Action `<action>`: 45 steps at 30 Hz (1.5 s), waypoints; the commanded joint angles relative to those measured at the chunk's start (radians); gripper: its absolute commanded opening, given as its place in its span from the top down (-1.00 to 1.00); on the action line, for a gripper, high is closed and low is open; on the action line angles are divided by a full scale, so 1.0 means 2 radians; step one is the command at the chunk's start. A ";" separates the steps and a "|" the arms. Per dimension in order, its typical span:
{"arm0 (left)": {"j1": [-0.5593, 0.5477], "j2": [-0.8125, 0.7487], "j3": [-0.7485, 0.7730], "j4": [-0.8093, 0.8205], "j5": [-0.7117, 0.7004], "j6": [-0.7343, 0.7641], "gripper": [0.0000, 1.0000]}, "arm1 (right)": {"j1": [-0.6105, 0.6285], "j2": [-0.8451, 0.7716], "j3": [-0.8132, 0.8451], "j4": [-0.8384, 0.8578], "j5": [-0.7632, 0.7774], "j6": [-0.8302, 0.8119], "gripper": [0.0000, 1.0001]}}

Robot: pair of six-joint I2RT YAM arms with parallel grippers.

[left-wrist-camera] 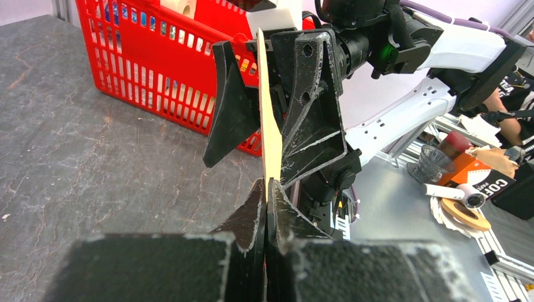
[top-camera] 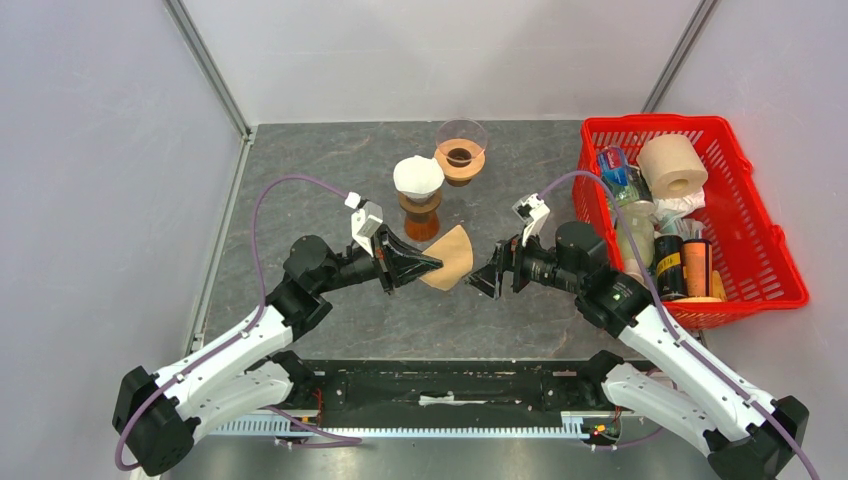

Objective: Place the coffee filter in the dripper

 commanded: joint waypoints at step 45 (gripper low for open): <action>-0.001 0.001 0.003 0.004 -0.004 -0.006 0.95 | -0.003 0.005 0.014 -0.001 0.039 -0.018 -0.94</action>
